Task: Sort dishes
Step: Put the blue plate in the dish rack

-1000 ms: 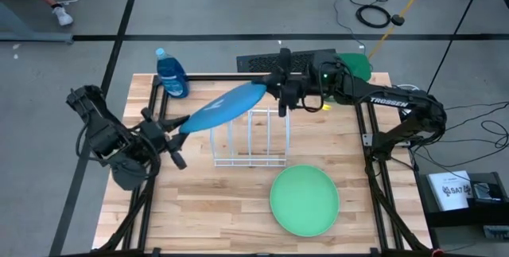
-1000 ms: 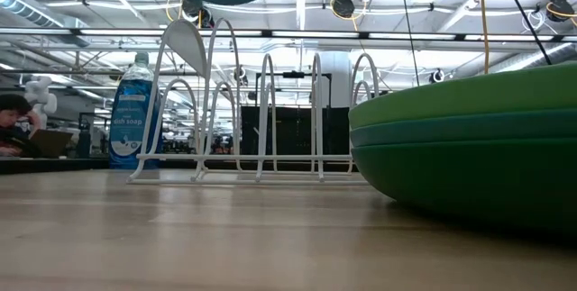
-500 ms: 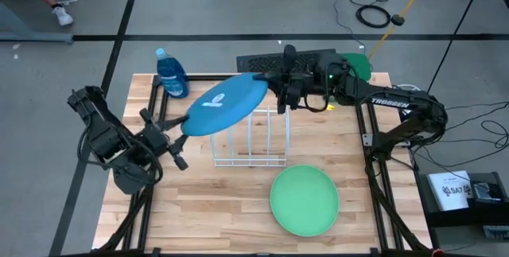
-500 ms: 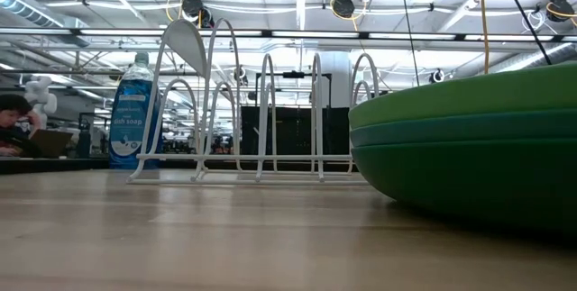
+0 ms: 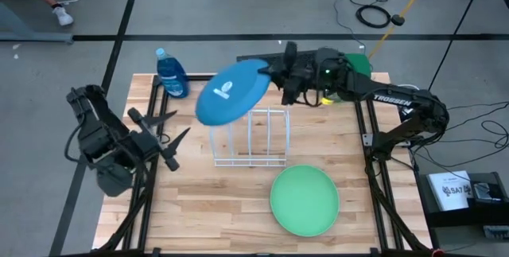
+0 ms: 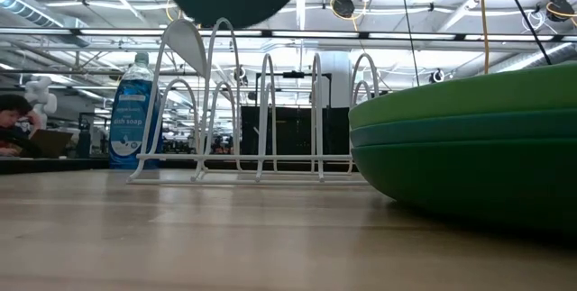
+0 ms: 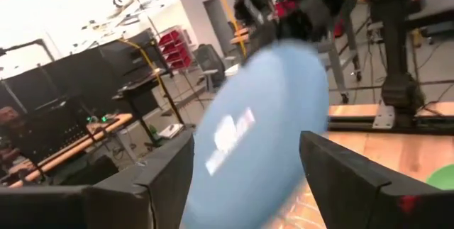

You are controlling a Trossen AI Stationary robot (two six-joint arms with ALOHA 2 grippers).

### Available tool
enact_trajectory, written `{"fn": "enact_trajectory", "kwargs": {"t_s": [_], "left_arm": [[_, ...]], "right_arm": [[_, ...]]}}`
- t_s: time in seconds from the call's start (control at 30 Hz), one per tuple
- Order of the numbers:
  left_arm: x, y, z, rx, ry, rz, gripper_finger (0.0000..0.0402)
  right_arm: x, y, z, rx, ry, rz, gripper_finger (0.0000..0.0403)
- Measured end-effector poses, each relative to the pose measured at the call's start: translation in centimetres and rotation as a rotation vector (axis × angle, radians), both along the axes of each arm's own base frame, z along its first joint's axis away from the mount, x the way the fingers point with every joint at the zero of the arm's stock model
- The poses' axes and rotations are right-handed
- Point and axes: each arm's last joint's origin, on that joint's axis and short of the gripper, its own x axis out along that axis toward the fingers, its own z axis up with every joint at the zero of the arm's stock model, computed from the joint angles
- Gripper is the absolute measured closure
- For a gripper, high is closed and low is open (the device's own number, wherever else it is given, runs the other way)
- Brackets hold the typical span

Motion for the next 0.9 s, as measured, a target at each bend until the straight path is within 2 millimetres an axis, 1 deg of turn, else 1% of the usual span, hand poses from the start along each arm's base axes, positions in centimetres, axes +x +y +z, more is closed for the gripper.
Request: {"fn": "enact_trajectory", "kwargs": {"t_s": [0.07, 0.2, 0.37, 0.53, 0.67, 0.77, 0.9], "left_arm": [[-0.3, -0.1, 0.4, 0.004, 0.003, -0.014, 0.0148], [-0.5, -0.1, 0.7, -0.001, -0.003, -0.021, 0.0148], [-0.5, -0.1, 0.7, 0.001, -0.002, -0.020, 0.0148], [-0.5, -0.1, 0.7, 0.001, -0.003, -0.019, 0.0149], [-0.5, -0.1, 0.7, 0.002, -0.002, -0.019, 0.0149], [-0.5, -0.1, 0.7, 0.004, -0.001, -0.018, 0.0149], [-0.5, -0.1, 0.7, 0.004, -0.001, -0.018, 0.0149]], "right_arm": [[0.1, 0.4, -0.4, -0.065, 0.056, 0.011, 0.0398], [0.3, 1.3, -0.8, -0.170, 0.113, 0.042, 0.0398], [0.2, 2.3, -0.8, -0.305, 0.168, -0.048, 0.0398], [-1.3, 2.6, 0.3, -0.318, 0.153, -0.033, 0.0398], [-1.9, 2.7, 0.0, -0.308, 0.209, -0.020, 0.0398], [-2.0, 2.8, 0.0, -0.298, 0.216, -0.011, 0.0398], [-0.6, 2.6, -1.3, -0.288, 0.263, 0.007, 0.0398]]}}
